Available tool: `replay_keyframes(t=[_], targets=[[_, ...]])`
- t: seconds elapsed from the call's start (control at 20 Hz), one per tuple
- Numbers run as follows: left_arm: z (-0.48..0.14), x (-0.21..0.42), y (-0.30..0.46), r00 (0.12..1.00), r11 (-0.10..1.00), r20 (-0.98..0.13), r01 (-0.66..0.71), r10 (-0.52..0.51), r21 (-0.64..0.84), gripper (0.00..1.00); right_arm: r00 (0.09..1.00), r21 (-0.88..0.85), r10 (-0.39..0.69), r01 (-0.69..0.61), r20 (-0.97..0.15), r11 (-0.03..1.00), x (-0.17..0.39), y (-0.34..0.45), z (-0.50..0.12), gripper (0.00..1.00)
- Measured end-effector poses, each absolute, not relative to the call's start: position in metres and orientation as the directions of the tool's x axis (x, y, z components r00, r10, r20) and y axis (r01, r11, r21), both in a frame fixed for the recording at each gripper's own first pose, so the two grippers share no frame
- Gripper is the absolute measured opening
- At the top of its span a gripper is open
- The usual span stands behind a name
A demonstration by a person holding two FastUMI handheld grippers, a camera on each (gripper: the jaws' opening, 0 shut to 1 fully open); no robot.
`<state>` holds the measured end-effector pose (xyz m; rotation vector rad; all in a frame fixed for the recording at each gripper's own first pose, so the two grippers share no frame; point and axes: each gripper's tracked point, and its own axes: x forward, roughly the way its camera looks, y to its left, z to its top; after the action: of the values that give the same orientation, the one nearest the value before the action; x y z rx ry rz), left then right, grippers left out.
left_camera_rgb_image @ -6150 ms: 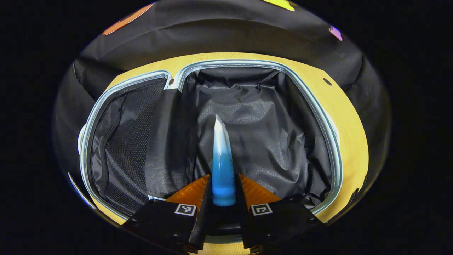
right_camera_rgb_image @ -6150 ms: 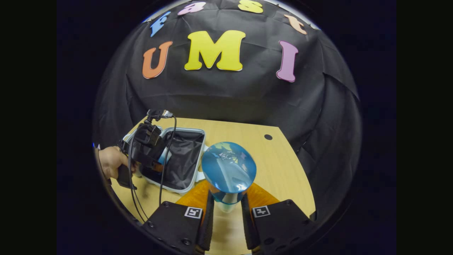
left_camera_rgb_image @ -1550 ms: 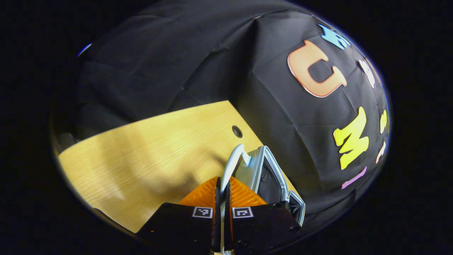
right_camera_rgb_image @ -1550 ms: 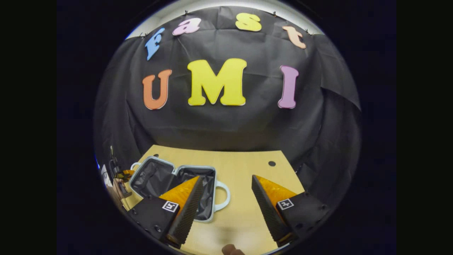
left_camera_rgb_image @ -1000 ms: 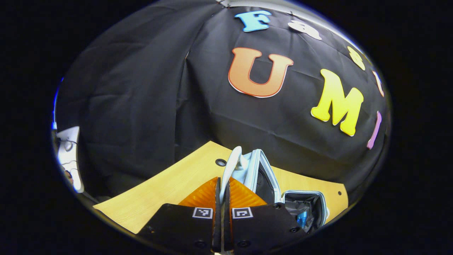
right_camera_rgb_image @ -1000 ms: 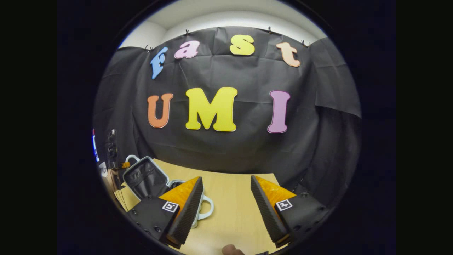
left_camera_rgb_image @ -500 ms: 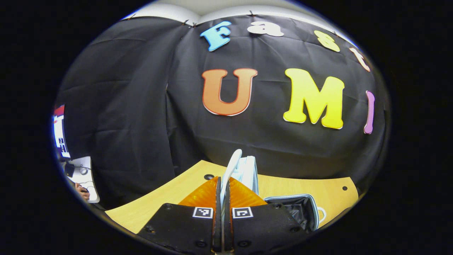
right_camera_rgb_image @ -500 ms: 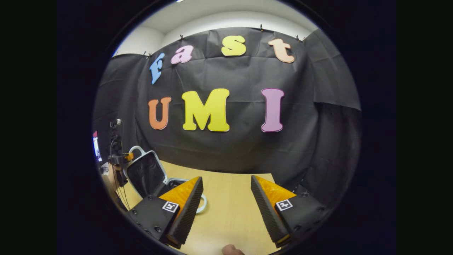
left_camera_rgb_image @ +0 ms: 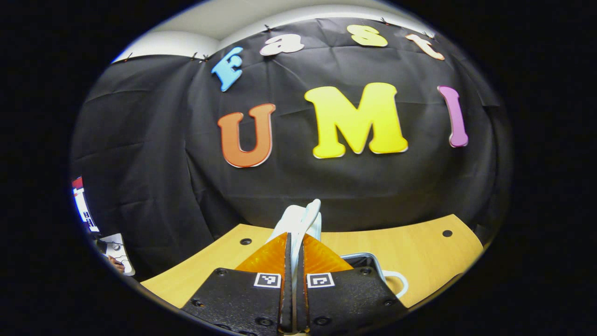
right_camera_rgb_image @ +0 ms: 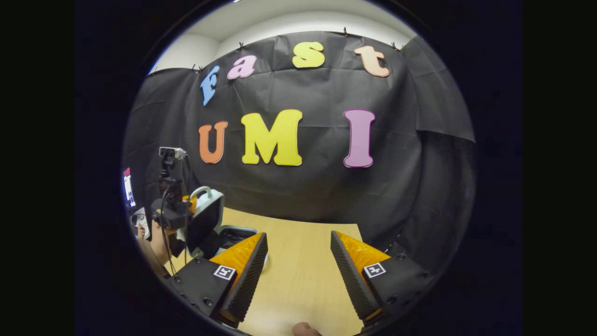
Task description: First open the suitcase, pack the skin care products into it, and then close the suitcase.
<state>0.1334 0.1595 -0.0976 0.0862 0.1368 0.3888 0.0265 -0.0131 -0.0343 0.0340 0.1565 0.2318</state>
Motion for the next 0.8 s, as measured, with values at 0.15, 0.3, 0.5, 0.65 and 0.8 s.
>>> replay_keyframes(t=[0.15, 0.3, 0.5, 0.65, 0.8], targets=[[-0.126, 0.148, 0.106, 0.936, 0.945, -0.154, -0.298, 0.317, 0.131, 0.07, 0.960, 0.039, 0.227, -0.224, -0.162, 0.974, 0.021, -0.021, -0.043, 0.81], [-0.169, 0.164, 0.058, 0.943, 0.952, -0.208, -0.211, 0.258, 0.223, 0.07, 0.959, 0.036, 0.217, -0.214, -0.182, 0.976, 0.017, -0.034, -0.052, 0.79], [-0.217, 0.173, 0.027, 0.927, 0.951, -0.292, -0.156, 0.234, 0.268, 0.07, 0.962, 0.031, 0.178, -0.175, -0.207, 0.984, 0.015, -0.055, -0.066, 0.81], [-0.246, 0.173, 0.010, 0.912, 0.935, -0.330, -0.130, 0.243, 0.330, 0.07, 0.960, 0.036, 0.143, -0.139, -0.242, 0.990, 0.010, -0.074, -0.084, 0.81], [-0.268, 0.165, 0.001, 0.902, 0.932, -0.364, -0.101, 0.233, 0.348, 0.07, 0.953, 0.051, 0.123, -0.113, -0.277, 0.992, 0.006, -0.087, -0.099, 0.81]])
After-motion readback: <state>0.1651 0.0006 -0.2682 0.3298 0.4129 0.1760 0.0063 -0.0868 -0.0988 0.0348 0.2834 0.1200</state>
